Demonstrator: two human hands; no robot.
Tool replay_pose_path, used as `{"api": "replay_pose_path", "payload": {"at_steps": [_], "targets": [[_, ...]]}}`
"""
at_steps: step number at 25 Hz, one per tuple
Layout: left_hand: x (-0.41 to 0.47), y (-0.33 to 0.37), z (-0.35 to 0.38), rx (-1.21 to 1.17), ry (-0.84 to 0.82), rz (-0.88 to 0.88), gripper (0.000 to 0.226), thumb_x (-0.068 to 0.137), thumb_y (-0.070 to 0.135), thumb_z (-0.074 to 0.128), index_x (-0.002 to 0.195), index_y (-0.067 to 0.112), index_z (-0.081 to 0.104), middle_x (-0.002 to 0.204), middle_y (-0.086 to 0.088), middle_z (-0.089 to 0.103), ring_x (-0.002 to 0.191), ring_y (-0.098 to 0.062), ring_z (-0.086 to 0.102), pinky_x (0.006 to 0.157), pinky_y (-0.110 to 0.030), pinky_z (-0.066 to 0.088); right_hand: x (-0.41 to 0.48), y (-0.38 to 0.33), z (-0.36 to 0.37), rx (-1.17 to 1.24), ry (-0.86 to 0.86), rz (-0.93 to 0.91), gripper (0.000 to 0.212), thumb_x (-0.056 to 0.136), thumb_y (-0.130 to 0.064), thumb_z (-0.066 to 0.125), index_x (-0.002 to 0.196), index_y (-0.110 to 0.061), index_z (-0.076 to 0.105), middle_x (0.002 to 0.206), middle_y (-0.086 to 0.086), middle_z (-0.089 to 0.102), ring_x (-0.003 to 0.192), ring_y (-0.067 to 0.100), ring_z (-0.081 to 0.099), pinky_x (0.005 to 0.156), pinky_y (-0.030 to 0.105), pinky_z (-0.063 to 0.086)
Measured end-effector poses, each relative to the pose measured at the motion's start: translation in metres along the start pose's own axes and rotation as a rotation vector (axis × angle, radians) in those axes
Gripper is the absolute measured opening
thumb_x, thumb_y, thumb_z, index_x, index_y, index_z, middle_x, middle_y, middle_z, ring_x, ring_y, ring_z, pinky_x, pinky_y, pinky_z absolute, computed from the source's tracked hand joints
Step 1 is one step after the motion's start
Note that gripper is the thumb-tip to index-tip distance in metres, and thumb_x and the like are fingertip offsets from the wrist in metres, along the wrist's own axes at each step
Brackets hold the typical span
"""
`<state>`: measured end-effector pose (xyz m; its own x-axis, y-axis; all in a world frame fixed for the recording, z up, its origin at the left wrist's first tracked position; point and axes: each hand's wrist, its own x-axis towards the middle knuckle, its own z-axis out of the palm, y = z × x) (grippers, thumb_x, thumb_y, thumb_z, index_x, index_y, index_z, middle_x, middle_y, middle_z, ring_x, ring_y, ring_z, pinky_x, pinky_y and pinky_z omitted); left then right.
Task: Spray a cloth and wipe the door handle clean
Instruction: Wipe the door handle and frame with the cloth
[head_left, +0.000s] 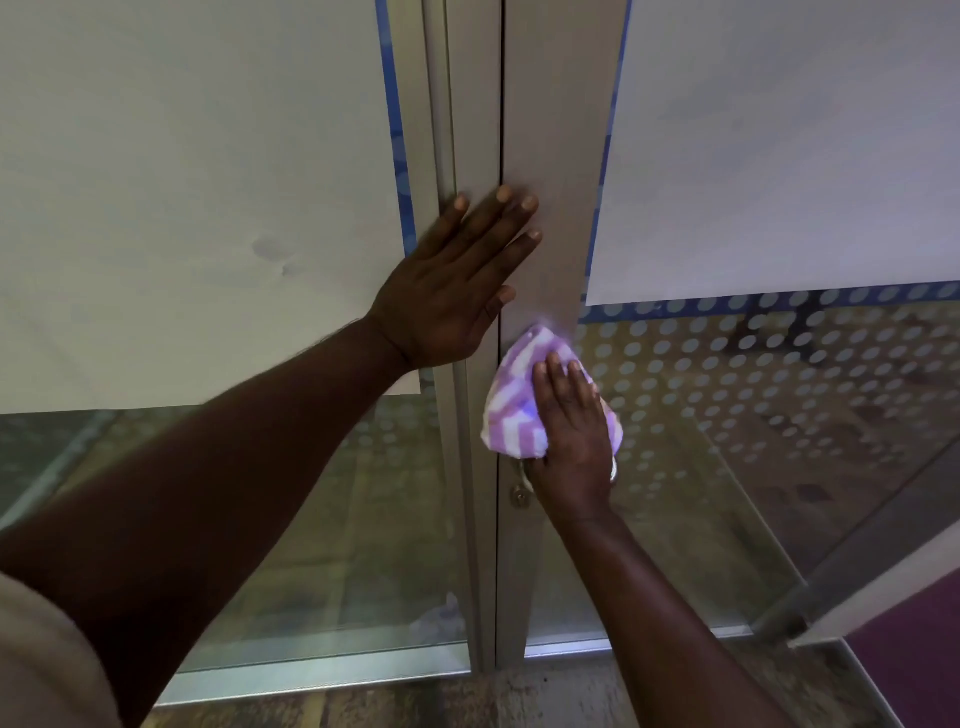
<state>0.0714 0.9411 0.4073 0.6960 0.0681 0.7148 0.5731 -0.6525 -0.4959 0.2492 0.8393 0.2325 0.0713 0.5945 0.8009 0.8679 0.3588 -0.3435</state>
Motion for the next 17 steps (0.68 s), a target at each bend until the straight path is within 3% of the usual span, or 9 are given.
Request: {"api": "replay_pose_path", "payload": {"at_steps": [4, 10, 17], "targets": [[-0.001, -0.002, 0.007, 0.052, 0.019, -0.006, 0.052, 0.111, 0.023, 0.045, 0.157, 0.0, 0.043, 0.164, -0.025, 0.041, 0.154, -0.043, 0.037, 0.129, -0.056, 0.021, -0.003, 0.002, 0.013, -0.113, -0.062, -0.024, 0.077, 0.082, -0.001, 0.08, 0.152, -0.01, 0.051, 0.16, 0.009, 0.046, 0.154, 0.033, 0.031, 0.125, 0.054, 0.026], [-0.001, -0.001, 0.009, 0.053, 0.04, -0.007, 0.053, 0.112, 0.025, 0.042, 0.158, 0.0, 0.042, 0.164, -0.025, 0.041, 0.153, -0.043, 0.038, 0.128, -0.057, 0.023, -0.029, 0.015, 0.019, -0.184, -0.159, -0.049, 0.087, 0.071, -0.001, 0.087, 0.15, -0.013, 0.054, 0.157, 0.006, 0.051, 0.151, 0.034, 0.037, 0.12, 0.058, 0.034], [0.0, 0.0, 0.011, 0.069, 0.042, -0.012, 0.053, 0.113, 0.027, 0.036, 0.159, 0.0, 0.041, 0.164, -0.024, 0.04, 0.154, -0.042, 0.037, 0.129, -0.055, 0.019, -0.012, 0.017, 0.008, -0.189, -0.21, -0.138, 0.095, 0.065, -0.002, 0.088, 0.152, -0.013, 0.051, 0.161, 0.004, 0.046, 0.153, 0.032, 0.032, 0.123, 0.059, 0.026]]}}
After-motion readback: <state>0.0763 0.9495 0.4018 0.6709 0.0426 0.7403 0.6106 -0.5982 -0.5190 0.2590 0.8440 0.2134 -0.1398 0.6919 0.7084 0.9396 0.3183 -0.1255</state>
